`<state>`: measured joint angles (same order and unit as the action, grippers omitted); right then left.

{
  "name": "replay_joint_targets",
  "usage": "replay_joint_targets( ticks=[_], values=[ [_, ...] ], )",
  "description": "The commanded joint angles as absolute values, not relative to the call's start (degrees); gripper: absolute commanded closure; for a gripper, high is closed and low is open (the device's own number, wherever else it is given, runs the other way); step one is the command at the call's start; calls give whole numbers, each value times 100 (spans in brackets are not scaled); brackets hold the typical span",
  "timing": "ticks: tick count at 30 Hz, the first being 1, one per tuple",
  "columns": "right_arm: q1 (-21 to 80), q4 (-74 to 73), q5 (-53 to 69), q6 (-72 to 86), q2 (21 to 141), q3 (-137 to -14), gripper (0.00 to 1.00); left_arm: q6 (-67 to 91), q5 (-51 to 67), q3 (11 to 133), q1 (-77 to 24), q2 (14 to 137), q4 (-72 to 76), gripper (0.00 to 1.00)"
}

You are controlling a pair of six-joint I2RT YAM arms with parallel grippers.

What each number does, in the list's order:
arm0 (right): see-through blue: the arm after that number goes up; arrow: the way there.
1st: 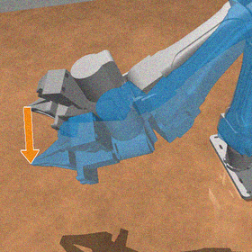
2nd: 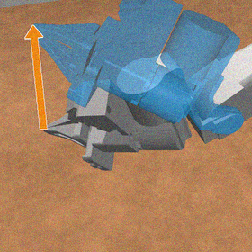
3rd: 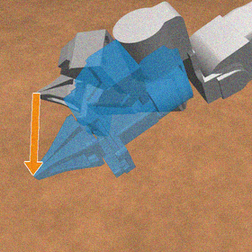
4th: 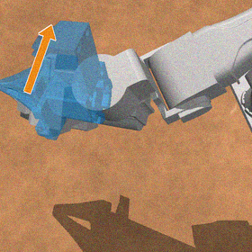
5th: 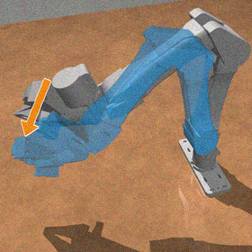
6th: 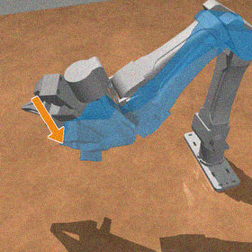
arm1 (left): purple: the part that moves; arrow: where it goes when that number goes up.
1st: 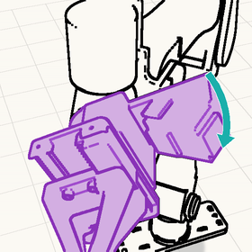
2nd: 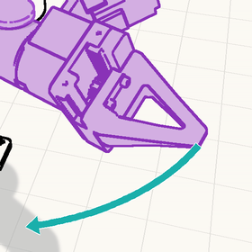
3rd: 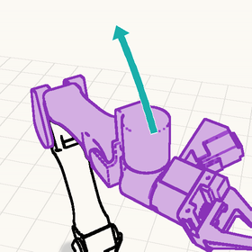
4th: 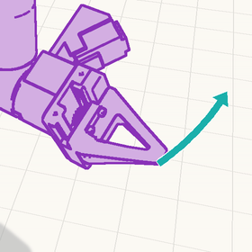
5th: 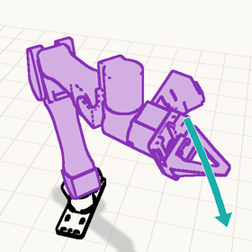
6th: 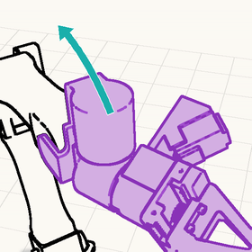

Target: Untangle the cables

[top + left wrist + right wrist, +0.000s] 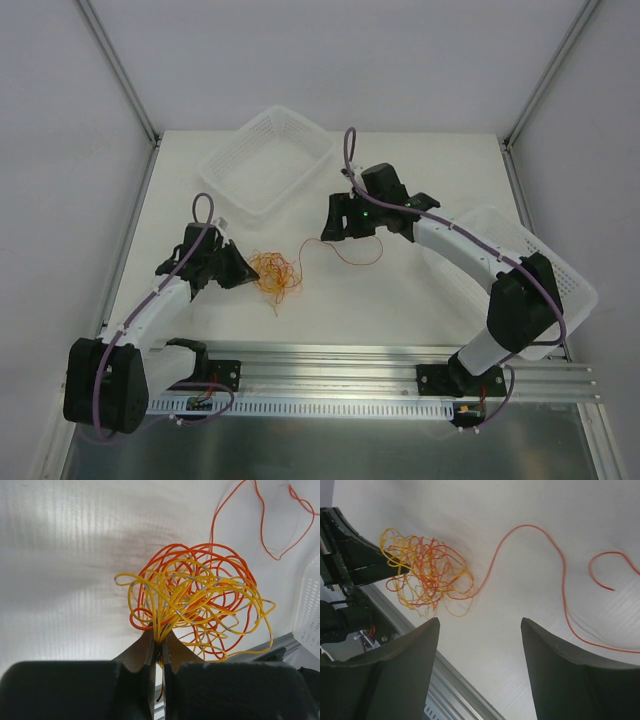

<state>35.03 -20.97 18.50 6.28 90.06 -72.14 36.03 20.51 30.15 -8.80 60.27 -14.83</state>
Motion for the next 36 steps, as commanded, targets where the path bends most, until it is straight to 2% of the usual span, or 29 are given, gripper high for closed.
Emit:
replay_joint_targets(
  ticks=[1, 9, 25, 29, 31, 32, 33, 34, 36],
  values=[
    [3883, -1284, 2426, 800, 9184, -7189, 30, 3893, 2075, 3084, -1220, 6126, -1195, 100],
    [4447, -1239, 2443, 97, 9491, -7751, 45, 3876, 1828, 3418, -1819, 6556, -1169, 100],
    [4720, -1309, 2567, 185, 10520, -8437, 47, 3419, 1749, 4017, -2408, 7040, -1169, 100],
    [4720, -1345, 2531, 158, 10713, -8560, 57, 3340, 1767, 4060, -2478, 7110, -1178, 100],
    [4720, -1353, 2531, 158, 10723, -8561, 67, 3305, 1784, 4060, -2479, 7119, -1169, 100],
    [4720, -1354, 2523, 141, 10731, -8569, 78, 3305, 1784, 4052, -2479, 7137, -1178, 100],
    [4720, -1380, 2496, 132, 10705, -8561, 83, 3296, 1784, 4043, -2479, 7128, -1169, 100],
    [4720, -1449, 2461, 88, 10688, -8561, 94, 3278, 1767, 4043, -2470, 7137, -1169, 100],
    [4711, -1494, 2417, 44, 10661, -8552, 99, 3278, 1767, 4060, -2479, 7128, -1178, 100]
  ],
)
